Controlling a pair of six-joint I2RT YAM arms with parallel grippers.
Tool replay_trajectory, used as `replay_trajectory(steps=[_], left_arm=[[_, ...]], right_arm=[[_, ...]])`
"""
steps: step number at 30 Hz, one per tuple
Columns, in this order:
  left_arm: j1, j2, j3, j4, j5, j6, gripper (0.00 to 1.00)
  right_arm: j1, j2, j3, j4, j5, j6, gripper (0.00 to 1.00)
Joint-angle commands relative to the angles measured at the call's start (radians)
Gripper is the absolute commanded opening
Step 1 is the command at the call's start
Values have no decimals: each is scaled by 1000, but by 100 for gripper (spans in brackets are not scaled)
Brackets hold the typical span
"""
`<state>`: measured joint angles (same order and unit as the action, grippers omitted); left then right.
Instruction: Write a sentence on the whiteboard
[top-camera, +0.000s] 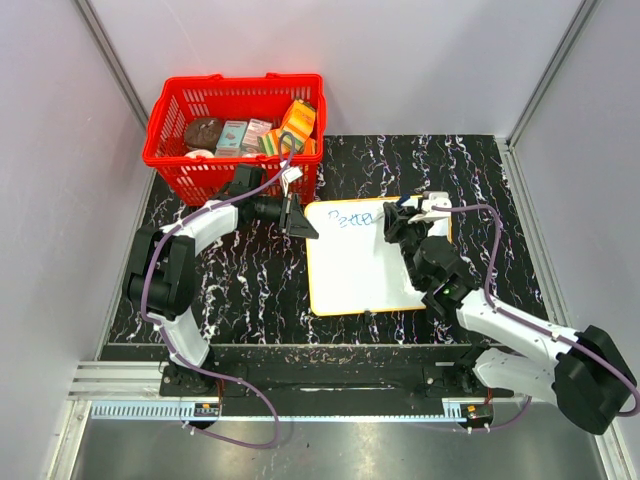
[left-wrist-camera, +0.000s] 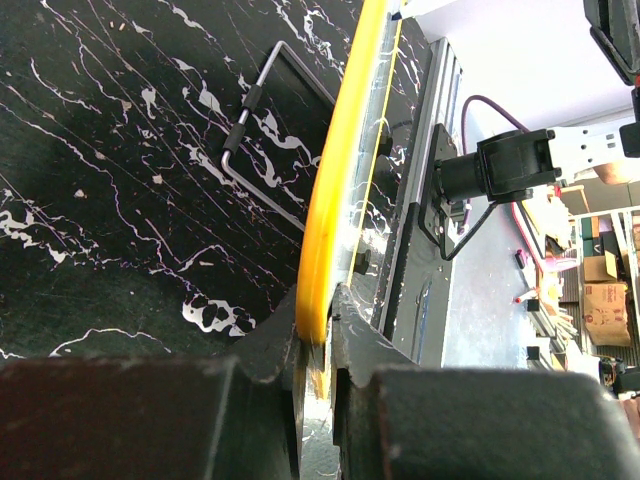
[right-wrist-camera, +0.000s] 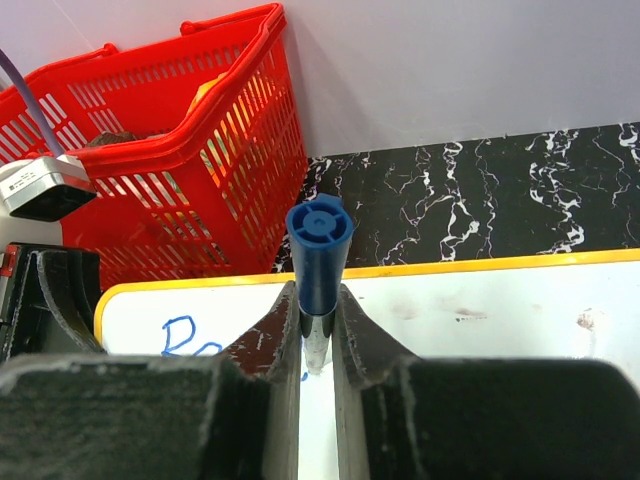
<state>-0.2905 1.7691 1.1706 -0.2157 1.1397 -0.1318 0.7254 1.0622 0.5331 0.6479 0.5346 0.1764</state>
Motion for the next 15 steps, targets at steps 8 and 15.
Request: replay_trajectory(steps=[8,15], left_arm=[[-7,10,38,56,-126,100,0],[-7,9,38,56,-126,100,0]], right_arm=[[-17,30,67,38,38,-49,0],[-24,32,88,38,41,-69,0]])
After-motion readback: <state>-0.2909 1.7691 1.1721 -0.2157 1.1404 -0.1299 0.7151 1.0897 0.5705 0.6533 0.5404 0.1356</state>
